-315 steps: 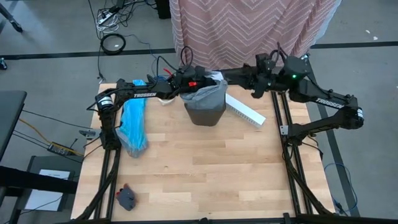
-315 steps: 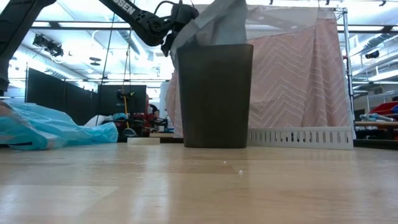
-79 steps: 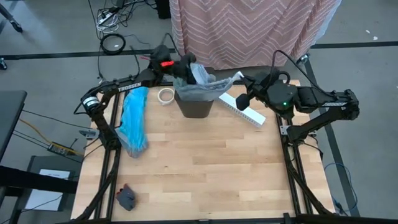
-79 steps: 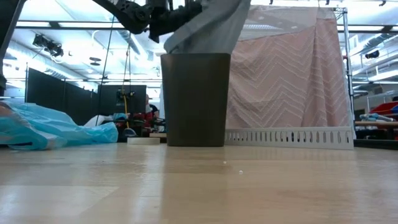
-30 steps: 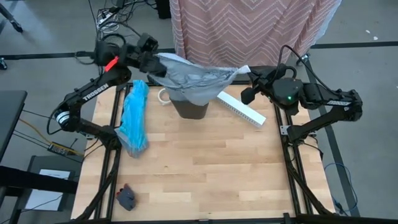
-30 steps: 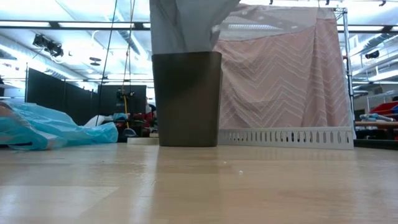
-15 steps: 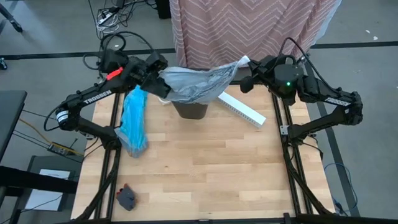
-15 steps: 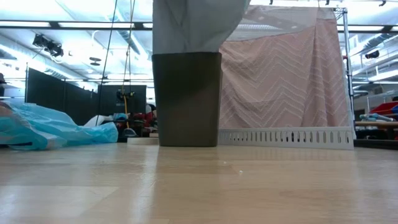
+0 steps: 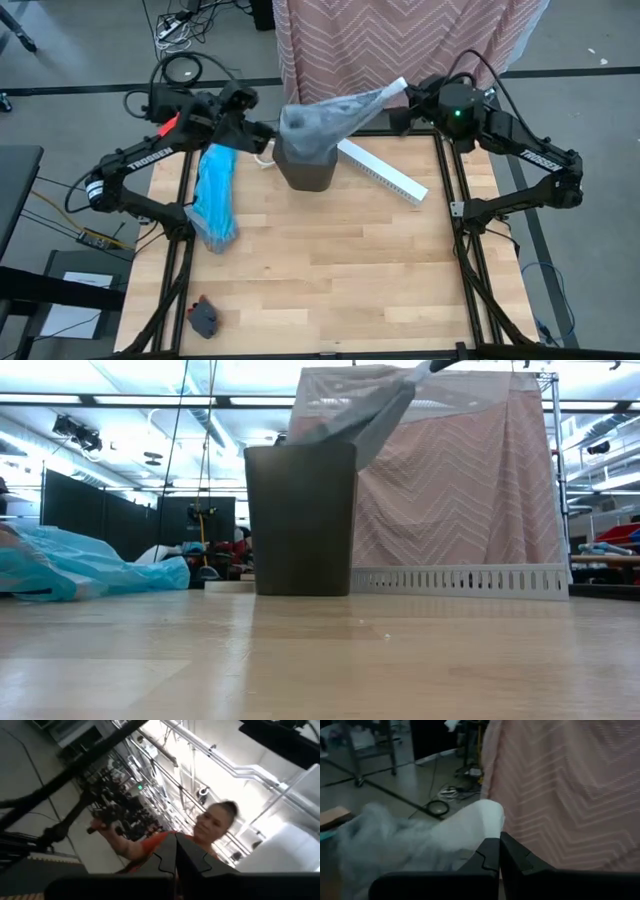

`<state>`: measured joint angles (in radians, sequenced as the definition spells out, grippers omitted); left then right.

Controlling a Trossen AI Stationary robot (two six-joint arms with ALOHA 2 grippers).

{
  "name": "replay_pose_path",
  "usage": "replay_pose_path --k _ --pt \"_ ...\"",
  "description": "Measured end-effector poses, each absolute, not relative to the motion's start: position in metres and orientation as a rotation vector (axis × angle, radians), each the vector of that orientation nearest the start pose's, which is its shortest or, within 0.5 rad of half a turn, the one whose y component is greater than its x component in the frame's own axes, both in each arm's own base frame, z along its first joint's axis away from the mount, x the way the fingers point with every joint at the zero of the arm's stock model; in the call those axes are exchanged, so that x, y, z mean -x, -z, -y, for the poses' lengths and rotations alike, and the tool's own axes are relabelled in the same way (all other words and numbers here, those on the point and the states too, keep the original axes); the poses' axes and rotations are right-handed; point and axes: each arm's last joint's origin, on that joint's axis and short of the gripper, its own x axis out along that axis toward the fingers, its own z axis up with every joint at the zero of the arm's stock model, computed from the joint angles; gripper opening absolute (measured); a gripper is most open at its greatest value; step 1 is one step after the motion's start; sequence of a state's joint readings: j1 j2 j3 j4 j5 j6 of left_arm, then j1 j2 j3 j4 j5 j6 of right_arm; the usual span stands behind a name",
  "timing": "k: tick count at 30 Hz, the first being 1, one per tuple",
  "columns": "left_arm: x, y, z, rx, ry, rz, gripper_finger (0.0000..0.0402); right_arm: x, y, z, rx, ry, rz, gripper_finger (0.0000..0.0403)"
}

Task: Place trash/remove bag and relplace
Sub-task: Remove the trash bag from the trash bin

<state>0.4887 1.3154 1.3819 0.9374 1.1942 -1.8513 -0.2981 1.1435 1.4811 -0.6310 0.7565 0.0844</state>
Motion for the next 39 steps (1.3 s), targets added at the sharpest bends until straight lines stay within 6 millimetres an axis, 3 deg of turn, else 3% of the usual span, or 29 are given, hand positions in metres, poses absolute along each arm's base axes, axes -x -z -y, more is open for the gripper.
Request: replay_pose_path --k 4,8,13,16,19,24,30,34,39 --pt "-0.214 -0.502 -0.101 0.851 0.882 -0.026 0.0006 -0.193 -0.452 0.075 -0.014 1.011 -0.287 0.0" --pt "-0.214 -0.492 -0.127 0.798 0.714 0.034 0.0004 -0.195 -0.448 0.068 -0.041 0.961 -0.317 0.0" --pt "-0.219 -0.431 -0.178 0.975 0.267 -0.037 0.0003 -0.199 -0.447 0.052 0.021 0.869 -0.352 0.0" --pt "-0.209 -0.387 -0.2 1.085 -0.062 -0.1 0.0005 -0.206 -0.46 0.04 0.065 0.793 -0.233 0.0" --pt "-0.197 -0.357 -0.215 1.133 -0.242 -0.091 0.0011 -0.21 -0.481 0.031 0.124 0.749 -0.053 0.0" --pt "-0.187 -0.346 -0.23 1.181 -0.285 0.149 0.0015 -0.206 -0.507 0.02 0.161 0.705 0.175 0.0" --pt "-0.189 -0.346 -0.226 1.31 -0.069 0.479 0.0016 -0.203 -0.501 0.018 0.144 0.779 0.103 0.0" --pt "-0.195 -0.344 -0.225 1.276 0.054 0.539 0.0016 -0.206 -0.496 0.013 0.124 0.676 0.078 0.0" --pt "-0.203 -0.33 -0.234 1.31 -0.023 0.535 0.0016 -0.21 -0.495 -0.001 0.102 0.601 0.083 0.0"
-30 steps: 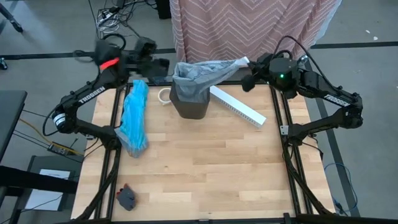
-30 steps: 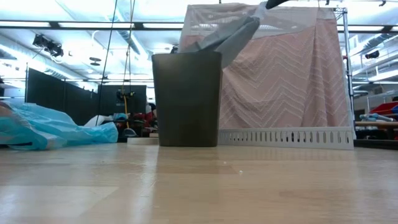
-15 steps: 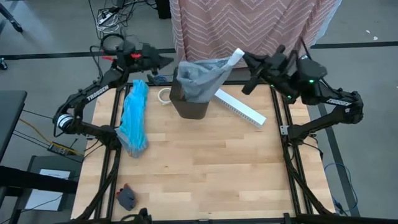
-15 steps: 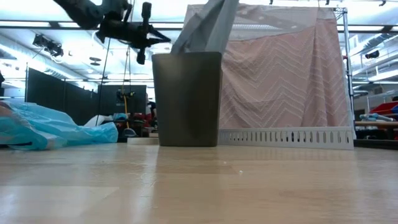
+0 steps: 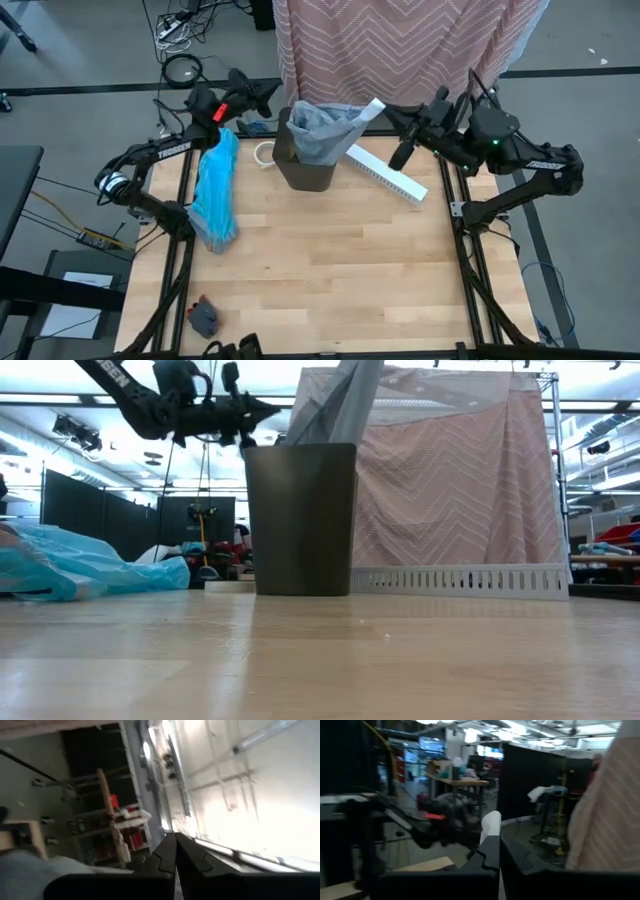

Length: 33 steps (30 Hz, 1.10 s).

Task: Place trash/remove bag and relplace
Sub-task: Remove the trash bag from the trash bin

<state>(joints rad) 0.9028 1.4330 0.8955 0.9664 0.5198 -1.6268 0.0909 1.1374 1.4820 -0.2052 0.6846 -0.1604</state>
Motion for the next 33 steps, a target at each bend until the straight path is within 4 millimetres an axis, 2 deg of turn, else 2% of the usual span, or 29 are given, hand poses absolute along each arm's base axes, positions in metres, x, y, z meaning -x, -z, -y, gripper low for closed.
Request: replay_pose_path --k 4,8,13,16,21,30,33 --pt "-0.208 -0.32 -0.241 1.343 -0.061 0.567 0.0017 -0.208 -0.498 -0.015 0.087 0.541 0.118 0.0" --pt "-0.215 -0.318 -0.239 1.424 -0.033 0.608 0.0017 -0.205 -0.504 -0.029 0.111 0.491 0.169 0.0" --pt "-0.225 -0.322 -0.229 1.463 0.118 0.689 0.0017 -0.205 -0.506 -0.041 0.123 0.44 0.186 0.0" --pt "-0.227 -0.325 -0.222 1.419 0.256 0.606 0.0017 -0.204 -0.506 -0.044 0.12 0.457 0.184 0.0" --pt "-0.222 -0.325 -0.218 1.173 0.356 0.344 0.0014 -0.202 -0.504 -0.051 0.125 0.447 0.164 0.0" --pt "-0.212 -0.328 -0.244 0.738 0.197 0.245 0.0005 -0.197 -0.503 -0.067 0.085 0.392 0.156 0.0" --pt "-0.213 -0.327 -0.251 0.644 0.196 0.15 0.0008 -0.195 -0.503 -0.071 0.079 0.391 0.152 0.0"
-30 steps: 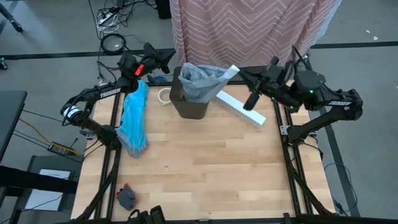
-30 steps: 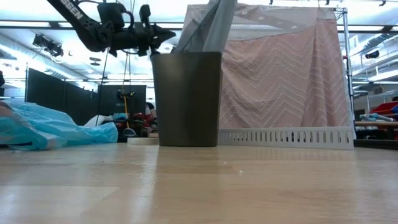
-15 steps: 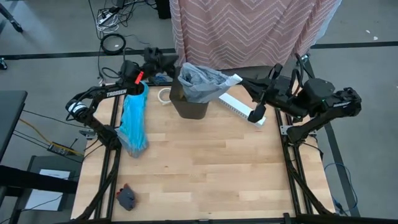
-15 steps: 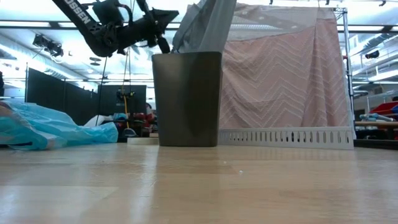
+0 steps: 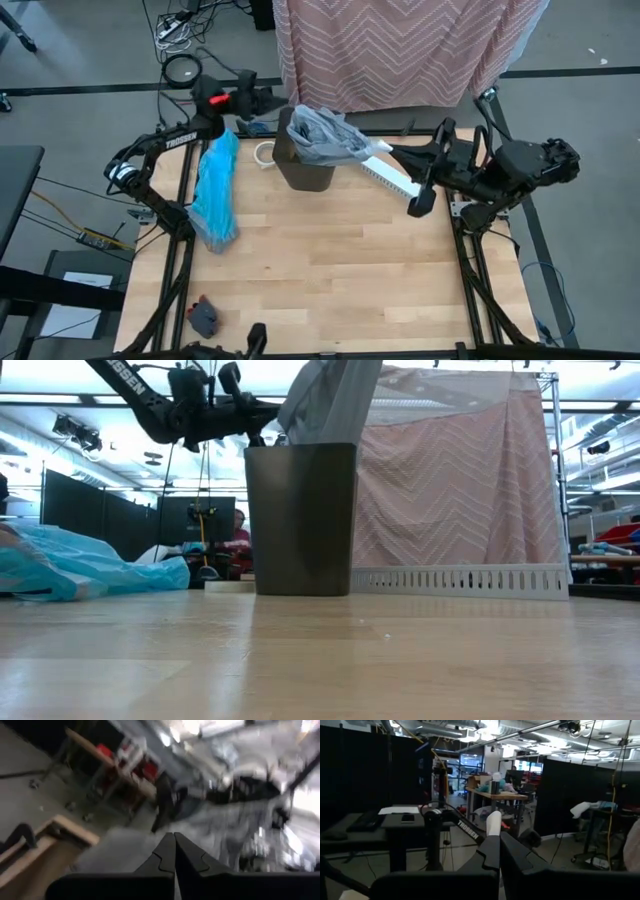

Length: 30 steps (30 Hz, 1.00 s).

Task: Place trash/remove bag and relplace
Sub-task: Remove the trash bag from the trash bin

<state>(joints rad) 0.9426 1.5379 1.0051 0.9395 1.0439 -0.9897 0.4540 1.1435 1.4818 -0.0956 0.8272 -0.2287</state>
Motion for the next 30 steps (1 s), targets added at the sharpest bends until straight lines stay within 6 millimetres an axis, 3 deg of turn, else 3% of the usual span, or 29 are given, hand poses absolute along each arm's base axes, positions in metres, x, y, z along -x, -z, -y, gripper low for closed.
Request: replay_pose_path --k 5,13,17,25,30 --pt "-0.217 -0.319 -0.254 0.55 0.211 0.035 0.004 -0.193 -0.503 -0.075 0.078 0.373 0.152 0.0" --pt "-0.219 -0.312 -0.253 0.578 0.232 -0.014 0.0123 -0.193 -0.503 -0.077 0.08 0.36 0.151 0.0" --pt "-0.231 -0.31 -0.245 0.605 0.279 -0.036 0.0155 -0.193 -0.502 -0.077 0.089 0.357 0.149 0.0" --pt "-0.257 -0.3 -0.231 0.638 0.347 -0.059 0.0167 -0.193 -0.502 -0.078 0.091 0.347 0.151 0.0" --pt "-0.26 -0.305 -0.228 0.718 0.382 -0.05 0.0155 -0.193 -0.502 -0.078 0.091 0.347 0.151 0.0"
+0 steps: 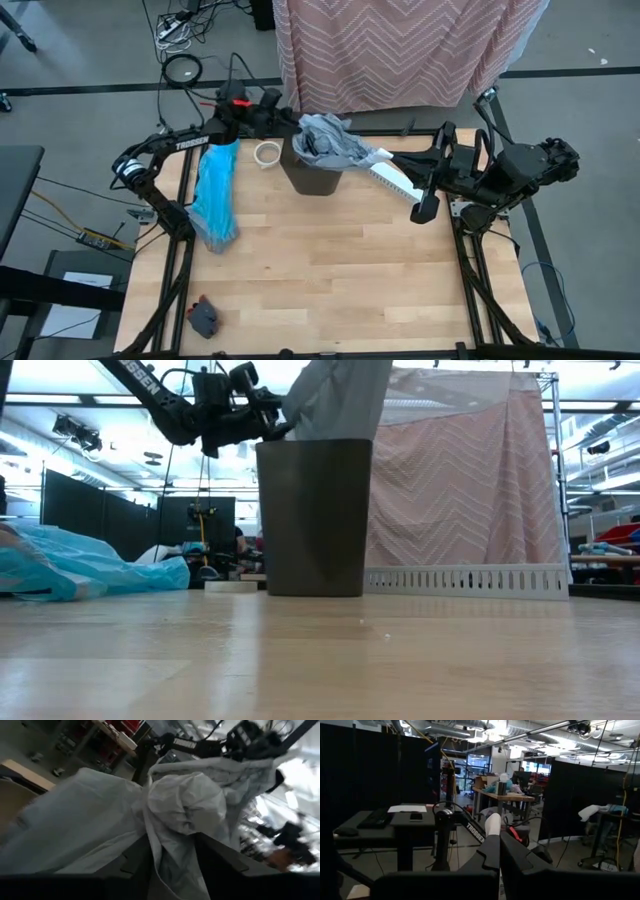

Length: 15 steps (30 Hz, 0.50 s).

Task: Place trash/remove bag and relplace
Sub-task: Remove the trash bag from the trash bin

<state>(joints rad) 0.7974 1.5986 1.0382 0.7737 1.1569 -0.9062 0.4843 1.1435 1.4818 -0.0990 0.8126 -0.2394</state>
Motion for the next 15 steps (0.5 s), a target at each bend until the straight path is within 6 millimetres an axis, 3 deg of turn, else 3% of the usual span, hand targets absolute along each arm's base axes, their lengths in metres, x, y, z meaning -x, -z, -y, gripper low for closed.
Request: replay_pose_path --k 3,9,15 --pt "-0.258 -0.31 -0.225 0.782 0.451 -0.07 0.0121 -0.193 -0.502 -0.078 0.092 0.348 0.151 0.0" --pt "-0.253 -0.313 -0.226 0.957 0.488 -0.141 0.0012 -0.193 -0.502 -0.076 0.102 0.397 0.133 0.0" --pt "-0.237 -0.332 -0.226 1.025 0.5 -0.124 0.0007 -0.194 -0.491 -0.074 0.062 0.52 0.052 0.0"
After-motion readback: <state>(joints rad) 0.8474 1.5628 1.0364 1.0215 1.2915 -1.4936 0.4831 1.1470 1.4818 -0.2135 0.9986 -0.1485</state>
